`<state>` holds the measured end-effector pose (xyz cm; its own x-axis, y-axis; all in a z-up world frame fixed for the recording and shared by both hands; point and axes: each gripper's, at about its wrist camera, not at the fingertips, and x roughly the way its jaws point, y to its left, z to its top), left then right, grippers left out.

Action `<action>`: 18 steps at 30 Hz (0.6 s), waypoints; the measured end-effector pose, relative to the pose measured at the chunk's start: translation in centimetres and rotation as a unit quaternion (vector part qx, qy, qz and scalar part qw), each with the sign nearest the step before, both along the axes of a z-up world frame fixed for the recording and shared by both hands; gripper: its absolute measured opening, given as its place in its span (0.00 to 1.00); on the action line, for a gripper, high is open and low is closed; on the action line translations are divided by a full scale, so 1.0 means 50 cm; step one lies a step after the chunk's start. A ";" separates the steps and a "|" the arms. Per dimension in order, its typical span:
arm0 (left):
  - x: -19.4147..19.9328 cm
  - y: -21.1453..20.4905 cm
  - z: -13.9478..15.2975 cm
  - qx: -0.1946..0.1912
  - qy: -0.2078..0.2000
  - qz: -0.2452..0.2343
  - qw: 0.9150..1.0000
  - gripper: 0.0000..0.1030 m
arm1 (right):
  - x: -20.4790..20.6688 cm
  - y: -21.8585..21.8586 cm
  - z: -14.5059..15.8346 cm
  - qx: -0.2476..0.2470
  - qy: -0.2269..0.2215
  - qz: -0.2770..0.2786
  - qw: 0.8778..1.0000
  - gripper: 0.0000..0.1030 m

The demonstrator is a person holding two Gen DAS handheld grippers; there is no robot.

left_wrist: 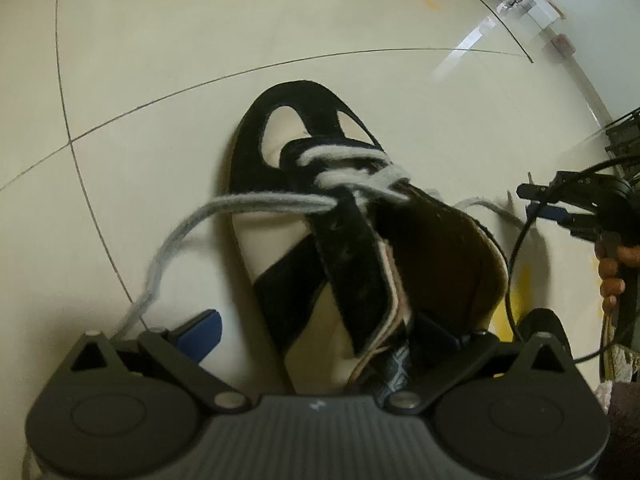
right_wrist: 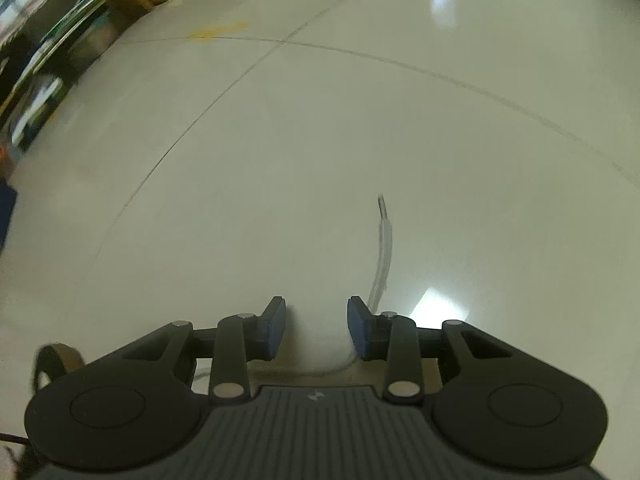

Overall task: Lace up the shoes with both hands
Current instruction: 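Release the white lace from the right gripper and move it away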

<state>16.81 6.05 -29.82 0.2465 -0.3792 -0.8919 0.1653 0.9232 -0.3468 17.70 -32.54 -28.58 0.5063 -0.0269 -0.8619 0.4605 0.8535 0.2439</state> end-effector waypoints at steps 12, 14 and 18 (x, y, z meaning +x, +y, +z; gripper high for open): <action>-0.007 0.108 0.024 -0.062 0.019 0.046 0.997 1.00 | 0.003 -0.033 0.000 -0.149 0.009 0.055 0.987 0.12; -0.005 0.139 0.031 -0.077 0.018 0.073 0.994 1.00 | 0.003 -0.051 0.006 -0.134 0.014 0.039 0.990 0.12; -0.007 0.166 0.030 -0.091 0.023 0.086 0.992 1.00 | -0.002 -0.048 0.016 -0.107 0.012 0.036 0.994 0.31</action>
